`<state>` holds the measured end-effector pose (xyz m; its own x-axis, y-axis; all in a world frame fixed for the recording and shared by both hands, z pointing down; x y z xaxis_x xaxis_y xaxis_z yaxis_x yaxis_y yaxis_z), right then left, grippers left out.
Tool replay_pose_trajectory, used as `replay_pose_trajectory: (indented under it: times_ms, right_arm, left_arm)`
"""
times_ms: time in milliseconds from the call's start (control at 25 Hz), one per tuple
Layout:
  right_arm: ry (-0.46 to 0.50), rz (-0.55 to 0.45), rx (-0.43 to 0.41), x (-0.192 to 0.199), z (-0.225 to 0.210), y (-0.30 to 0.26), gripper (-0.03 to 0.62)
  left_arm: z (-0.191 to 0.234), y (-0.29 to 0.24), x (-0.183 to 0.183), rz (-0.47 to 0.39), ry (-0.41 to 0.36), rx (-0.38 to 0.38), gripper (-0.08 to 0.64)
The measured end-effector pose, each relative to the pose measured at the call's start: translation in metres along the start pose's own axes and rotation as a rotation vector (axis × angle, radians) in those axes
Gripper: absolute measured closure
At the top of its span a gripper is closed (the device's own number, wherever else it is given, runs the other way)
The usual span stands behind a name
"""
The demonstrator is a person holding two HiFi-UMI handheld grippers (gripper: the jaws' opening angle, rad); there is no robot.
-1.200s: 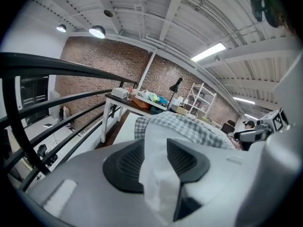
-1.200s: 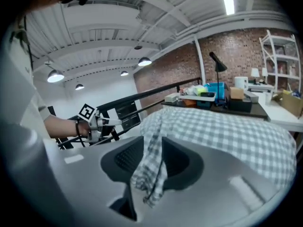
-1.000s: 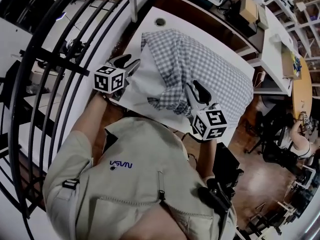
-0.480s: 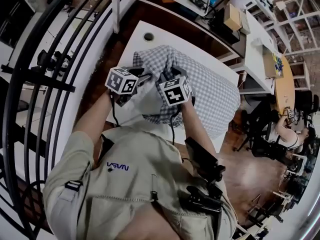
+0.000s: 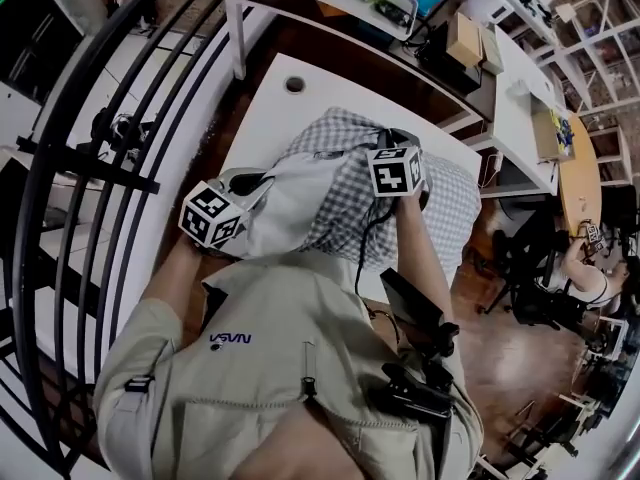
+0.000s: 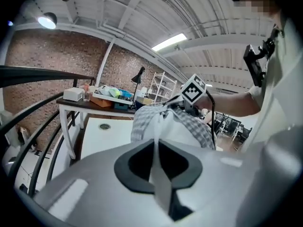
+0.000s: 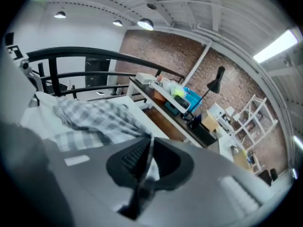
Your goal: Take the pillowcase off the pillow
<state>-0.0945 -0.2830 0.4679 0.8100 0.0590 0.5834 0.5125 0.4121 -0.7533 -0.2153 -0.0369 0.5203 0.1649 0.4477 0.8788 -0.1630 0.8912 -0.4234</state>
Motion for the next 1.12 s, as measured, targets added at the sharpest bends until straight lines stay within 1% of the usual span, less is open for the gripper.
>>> replay_pose_trajectory:
  times_ms: [80, 160, 240, 320, 360, 400, 440, 520, 560, 600, 640, 680, 720, 800, 880, 920, 960, 1000, 1040, 1120]
  right_arm:
    - [-0.032, 0.038, -0.034, 0.030, 0.003, -0.009, 0.580]
    - [-0.029, 0.054, -0.065, 0.046, 0.016, -0.017, 0.580]
    - [-0.001, 0.038, -0.085, 0.045, 0.026, -0.017, 0.580]
    - [0.019, -0.010, -0.102, 0.033, 0.027, -0.008, 0.573]
    - [0.020, -0.042, -0.119, 0.026, 0.026, -0.001, 0.557]
    - [0.015, -0.075, -0.144, 0.019, 0.026, 0.005, 0.529]
    - [0.007, -0.107, -0.177, 0.012, 0.027, 0.012, 0.495]
    - [-0.005, -0.166, -0.256, -0.003, 0.035, 0.025, 0.419]
    - [-0.003, -0.197, -0.293, -0.014, 0.040, 0.032, 0.414]
    - [0.005, -0.231, -0.325, -0.026, 0.046, 0.037, 0.414]
    - [0.015, -0.264, -0.353, -0.039, 0.051, 0.042, 0.414]
    - [0.024, -0.294, -0.379, -0.052, 0.057, 0.046, 0.414]
    - [0.034, -0.318, -0.404, -0.064, 0.062, 0.048, 0.414]
    - [0.048, -0.338, -0.446, -0.085, 0.069, 0.044, 0.414]
    - [0.060, -0.312, -0.468, -0.097, 0.073, 0.027, 0.414]
    - [0.064, -0.283, -0.479, -0.100, 0.075, 0.015, 0.414]
    - [0.070, -0.246, -0.491, -0.102, 0.079, 0.001, 0.414]
    - [0.079, -0.197, -0.504, -0.102, 0.083, -0.014, 0.413]
    - [0.093, -0.137, -0.514, -0.099, 0.087, -0.030, 0.398]
    - [0.123, 0.003, -0.519, -0.085, 0.094, -0.060, 0.394]
  left_arm:
    - [-0.004, 0.001, 0.009, 0.011, 0.007, -0.019, 0.541]
    - [-0.005, -0.004, 0.015, 0.029, 0.007, -0.048, 0.541]
    - [-0.004, -0.005, 0.017, 0.041, 0.006, -0.079, 0.527]
    - [-0.004, -0.002, 0.009, 0.032, -0.003, -0.105, 0.491]
    - [-0.005, 0.000, 0.001, 0.018, -0.007, -0.117, 0.478]
    - [-0.005, 0.002, -0.009, -0.004, -0.008, -0.130, 0.448]
    - [-0.004, 0.004, -0.019, -0.035, -0.005, -0.147, 0.434]
    - [0.001, 0.004, -0.039, -0.095, 0.003, -0.203, 0.434]
    - [0.005, 0.000, -0.047, -0.108, 0.002, -0.234, 0.434]
    - [0.009, -0.007, -0.051, -0.102, -0.005, -0.256, 0.434]
    - [0.011, -0.018, -0.053, -0.079, -0.021, -0.264, 0.433]
    - [0.011, -0.030, -0.051, -0.045, -0.042, -0.257, 0.418]
    - [0.010, -0.043, -0.048, -0.006, -0.064, -0.243, 0.388]
    - [0.005, -0.066, -0.041, 0.070, -0.102, -0.220, 0.339]
    - [0.003, -0.084, -0.032, 0.134, -0.109, -0.211, 0.318]
    - [0.002, -0.090, -0.028, 0.157, -0.112, -0.205, 0.319]
    - [-0.001, -0.093, -0.024, 0.175, -0.121, -0.191, 0.338]
    - [-0.005, -0.094, -0.022, 0.190, -0.138, -0.172, 0.386]
    - [-0.011, -0.094, -0.020, 0.198, -0.158, -0.154, 0.444]
    - [-0.019, -0.092, -0.019, 0.195, -0.194, -0.136, 0.520]
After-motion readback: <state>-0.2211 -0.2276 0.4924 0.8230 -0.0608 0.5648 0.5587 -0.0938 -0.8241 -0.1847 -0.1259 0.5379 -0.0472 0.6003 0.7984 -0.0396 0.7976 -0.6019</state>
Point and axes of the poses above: the fingertips, and each gripper's own axes: y backward along the fingers, z to its left, x out of its underside, the point moved 3 cm from there along y, backward along the fingers, and after that the axes turned 12 degrees about -x, right-handed, at the moved point
